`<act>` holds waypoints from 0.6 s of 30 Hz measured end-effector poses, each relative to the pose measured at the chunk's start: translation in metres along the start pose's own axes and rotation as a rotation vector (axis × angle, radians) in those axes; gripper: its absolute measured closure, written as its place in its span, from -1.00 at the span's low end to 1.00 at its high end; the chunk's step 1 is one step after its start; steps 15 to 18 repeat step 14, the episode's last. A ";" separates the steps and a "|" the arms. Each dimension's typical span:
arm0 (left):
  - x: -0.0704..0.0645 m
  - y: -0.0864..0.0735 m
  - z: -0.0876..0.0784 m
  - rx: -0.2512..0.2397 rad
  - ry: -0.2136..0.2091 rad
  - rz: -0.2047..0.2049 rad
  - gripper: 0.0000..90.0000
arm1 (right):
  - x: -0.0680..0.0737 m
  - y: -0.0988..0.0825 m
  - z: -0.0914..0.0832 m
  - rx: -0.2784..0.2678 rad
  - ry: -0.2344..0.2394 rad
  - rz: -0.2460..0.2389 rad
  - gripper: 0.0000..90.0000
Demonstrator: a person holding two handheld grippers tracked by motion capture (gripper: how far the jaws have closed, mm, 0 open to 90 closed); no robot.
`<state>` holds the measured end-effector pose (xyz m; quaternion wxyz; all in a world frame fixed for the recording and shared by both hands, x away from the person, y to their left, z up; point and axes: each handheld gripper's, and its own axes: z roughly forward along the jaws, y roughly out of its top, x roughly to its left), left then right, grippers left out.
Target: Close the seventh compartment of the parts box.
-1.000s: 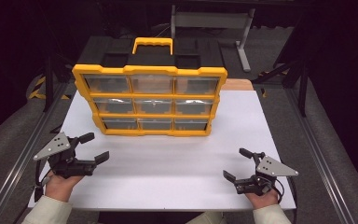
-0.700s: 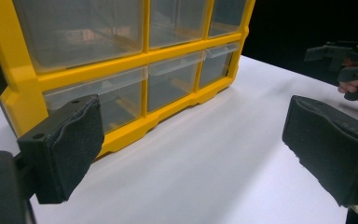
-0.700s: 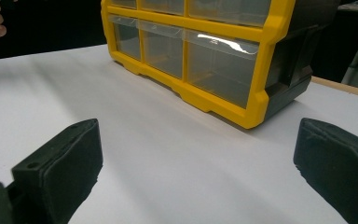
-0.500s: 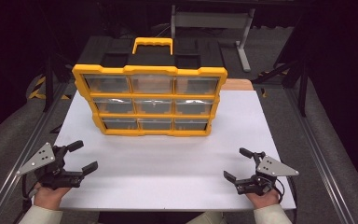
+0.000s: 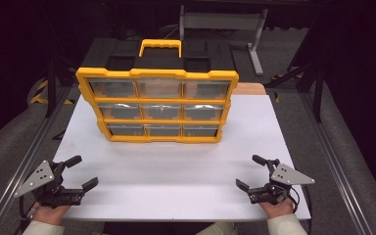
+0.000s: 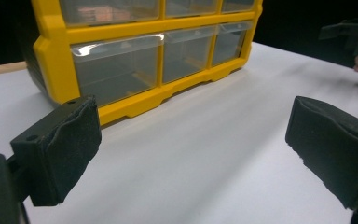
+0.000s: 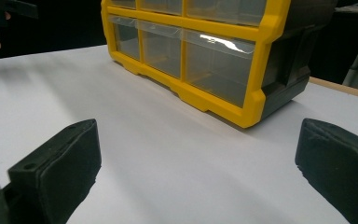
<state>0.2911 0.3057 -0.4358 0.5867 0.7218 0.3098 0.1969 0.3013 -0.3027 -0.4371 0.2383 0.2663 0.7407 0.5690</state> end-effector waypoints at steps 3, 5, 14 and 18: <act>0.001 -0.004 0.002 0.009 0.010 0.007 -0.91 | -0.002 -0.001 0.000 -0.001 0.000 0.005 -0.98; 0.002 -0.006 0.004 0.020 0.006 0.007 -0.92 | -0.002 -0.002 0.000 -0.001 -0.003 0.007 -0.98; 0.008 -0.014 0.005 -0.006 -0.011 -0.063 -0.92 | -0.002 -0.002 0.000 0.005 -0.004 0.007 -0.98; 0.008 -0.014 0.005 -0.006 -0.011 -0.063 -0.92 | -0.002 -0.002 0.000 0.005 -0.004 0.007 -0.98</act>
